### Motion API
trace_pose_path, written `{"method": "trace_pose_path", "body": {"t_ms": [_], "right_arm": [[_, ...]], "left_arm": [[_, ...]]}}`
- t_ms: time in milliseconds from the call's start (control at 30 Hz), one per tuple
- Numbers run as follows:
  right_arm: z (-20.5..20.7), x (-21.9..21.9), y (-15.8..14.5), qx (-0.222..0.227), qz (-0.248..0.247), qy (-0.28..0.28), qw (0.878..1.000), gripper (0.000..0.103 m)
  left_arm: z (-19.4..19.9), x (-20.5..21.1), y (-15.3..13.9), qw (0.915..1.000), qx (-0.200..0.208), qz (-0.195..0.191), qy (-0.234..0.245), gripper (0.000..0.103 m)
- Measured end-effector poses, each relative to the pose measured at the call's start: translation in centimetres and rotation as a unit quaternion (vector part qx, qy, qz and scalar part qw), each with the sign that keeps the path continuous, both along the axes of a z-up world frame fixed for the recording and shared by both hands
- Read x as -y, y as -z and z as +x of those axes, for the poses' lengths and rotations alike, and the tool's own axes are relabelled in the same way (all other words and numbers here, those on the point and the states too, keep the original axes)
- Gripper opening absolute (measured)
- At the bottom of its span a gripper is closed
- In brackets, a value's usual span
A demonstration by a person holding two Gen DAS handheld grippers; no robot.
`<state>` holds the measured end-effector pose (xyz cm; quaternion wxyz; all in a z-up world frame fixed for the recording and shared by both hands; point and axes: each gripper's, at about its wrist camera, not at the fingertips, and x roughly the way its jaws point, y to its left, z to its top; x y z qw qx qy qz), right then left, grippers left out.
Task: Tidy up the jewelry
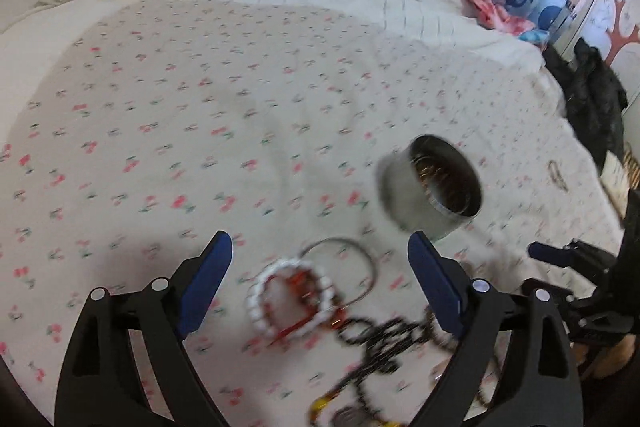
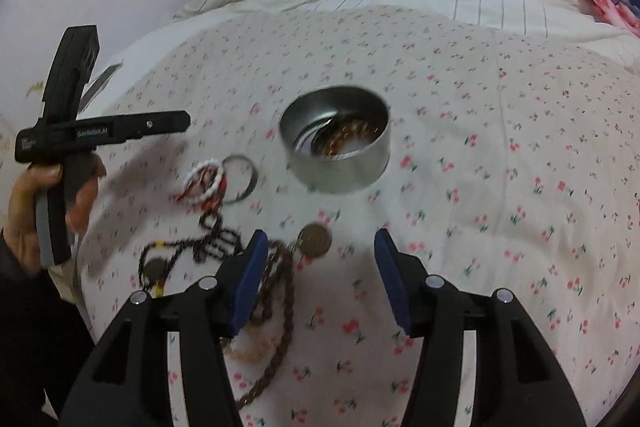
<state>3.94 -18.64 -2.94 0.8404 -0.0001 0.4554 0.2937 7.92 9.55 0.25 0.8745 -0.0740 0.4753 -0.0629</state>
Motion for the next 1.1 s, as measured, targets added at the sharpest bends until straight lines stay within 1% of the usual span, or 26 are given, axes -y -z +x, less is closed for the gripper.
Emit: {"method": "trace_pose_path", "body": {"t_ms": [133, 233, 300, 333, 433, 467, 533, 600, 633, 667, 733, 767, 833, 933, 1000, 1100], "right_arm": [[-0.5, -0.7, 0.6, 0.001, -0.022, -0.018, 1.000, 0.054], [-0.5, -1.4, 0.9, -0.002, -0.034, -0.028, 0.999, 0.054], [-0.5, -1.5, 1.1, 0.002, -0.045, -0.028, 0.999, 0.054], [-0.4, -1.4, 1.3, -0.002, -0.045, -0.028, 0.999, 0.054], [-0.3, -1.5, 1.6, -0.011, -0.049, -0.035, 0.998, 0.054], [-0.5, -1.5, 1.7, -0.018, -0.049, -0.047, 0.998, 0.054], [-1.0, -1.8, 1.8, -0.019, -0.055, -0.068, 0.996, 0.054], [-1.6, -2.0, 1.8, -0.020, -0.055, -0.083, 0.995, 0.058], [-2.0, -1.9, 1.6, -0.019, -0.051, -0.086, 0.995, 0.060], [-2.6, -1.6, 1.5, -0.016, -0.045, -0.085, 0.995, 0.061], [-4.1, -0.4, 1.4, -0.018, -0.021, -0.083, 0.996, 0.061], [-5.4, 0.9, 1.6, -0.021, -0.001, -0.075, 0.997, 0.061], [-7.2, 2.3, 2.0, -0.028, 0.017, -0.064, 0.997, 0.061], [-9.9, 4.1, 3.2, -0.035, 0.011, -0.046, 0.998, 0.061], [-11.1, 4.2, 3.6, -0.032, -0.009, -0.047, 0.998, 0.061], [-12.1, 3.3, 3.6, -0.018, -0.029, -0.056, 0.998, 0.061]], "left_arm": [[-1.4, -1.9, 0.7, 0.9997, -0.012, 0.016, -0.011, 0.086], [-2.1, -2.3, 1.4, 0.9992, -0.020, 0.033, -0.005, 0.086], [-2.9, -2.3, 1.7, 0.9990, -0.018, 0.037, 0.018, 0.086], [-3.2, -2.1, 1.8, 0.9988, -0.015, 0.038, 0.028, 0.086], [-4.1, -1.2, 1.8, 0.9965, -0.010, 0.057, 0.061, 0.086], [-4.4, -0.8, 1.6, 0.9956, -0.007, 0.057, 0.075, 0.086], [-5.3, 0.3, 1.1, 0.9914, -0.002, 0.060, 0.117, 0.086], [-6.3, 1.3, 0.8, 0.9870, -0.004, 0.055, 0.151, 0.086], [-7.0, 1.9, 0.9, 0.9836, -0.010, 0.056, 0.171, 0.086], [-7.4, 2.4, 1.2, 0.9807, -0.018, 0.059, 0.185, 0.086], [-8.6, 3.2, 2.0, 0.9726, -0.038, 0.081, 0.214, 0.086], [-9.0, 3.4, 2.3, 0.9706, -0.046, 0.086, 0.220, 0.086], [-9.8, 3.4, 3.0, 0.9696, -0.062, 0.084, 0.221, 0.086], [-10.8, 3.0, 3.0, 0.9724, -0.059, 0.082, 0.210, 0.086], [-11.0, 2.5, 2.5, 0.9774, -0.040, 0.082, 0.191, 0.086], [-10.5, 1.5, 2.4, 0.9846, -0.031, 0.069, 0.158, 0.086]]}}
